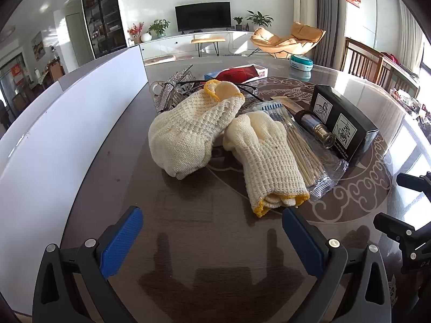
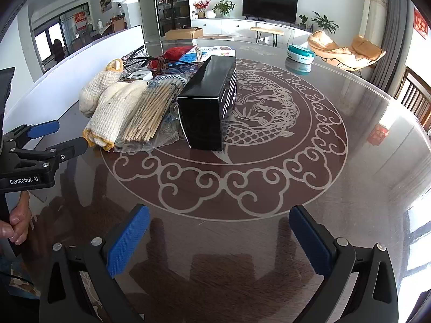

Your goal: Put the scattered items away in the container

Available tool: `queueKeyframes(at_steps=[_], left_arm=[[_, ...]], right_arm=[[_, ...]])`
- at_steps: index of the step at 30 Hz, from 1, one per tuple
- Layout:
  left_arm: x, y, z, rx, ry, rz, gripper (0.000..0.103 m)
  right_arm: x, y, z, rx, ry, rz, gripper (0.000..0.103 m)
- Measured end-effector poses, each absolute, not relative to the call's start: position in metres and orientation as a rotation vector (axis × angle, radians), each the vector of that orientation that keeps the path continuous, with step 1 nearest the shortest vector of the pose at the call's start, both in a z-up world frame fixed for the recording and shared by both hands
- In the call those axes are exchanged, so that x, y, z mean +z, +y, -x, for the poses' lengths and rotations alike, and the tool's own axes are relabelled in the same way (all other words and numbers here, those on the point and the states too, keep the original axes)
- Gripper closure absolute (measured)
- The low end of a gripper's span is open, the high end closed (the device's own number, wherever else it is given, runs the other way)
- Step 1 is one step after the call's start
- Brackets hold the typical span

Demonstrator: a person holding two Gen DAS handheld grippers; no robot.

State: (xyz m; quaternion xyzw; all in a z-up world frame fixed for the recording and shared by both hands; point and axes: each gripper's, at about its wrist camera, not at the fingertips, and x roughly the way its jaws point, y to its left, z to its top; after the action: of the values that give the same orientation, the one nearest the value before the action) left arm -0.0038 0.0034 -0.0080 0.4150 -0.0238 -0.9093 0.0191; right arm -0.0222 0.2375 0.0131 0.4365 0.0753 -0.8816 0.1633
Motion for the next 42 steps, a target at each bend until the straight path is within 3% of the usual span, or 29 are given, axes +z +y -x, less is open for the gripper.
queueKeyframes(at_steps=[15, 22, 42], left_arm=[[-0.01, 0.004, 0.004, -2.817, -0.088, -1.294, 0.0], [-0.019, -0.009, 0.011, -2.774, -0.004, -1.401, 0.0], [-0.023, -0.019, 0.095, -2.862, -0.079, -1.507, 0.0]], right_arm=[[0.011, 0.234, 0.023, -2.502, 0.235, -1.252, 0.0], [0.009, 0.225, 0.028, -2.467, 0.275, -1.259, 0.0], [0.008, 0.193, 0.138, -2.574, 0.199, -1.319, 0.0]])
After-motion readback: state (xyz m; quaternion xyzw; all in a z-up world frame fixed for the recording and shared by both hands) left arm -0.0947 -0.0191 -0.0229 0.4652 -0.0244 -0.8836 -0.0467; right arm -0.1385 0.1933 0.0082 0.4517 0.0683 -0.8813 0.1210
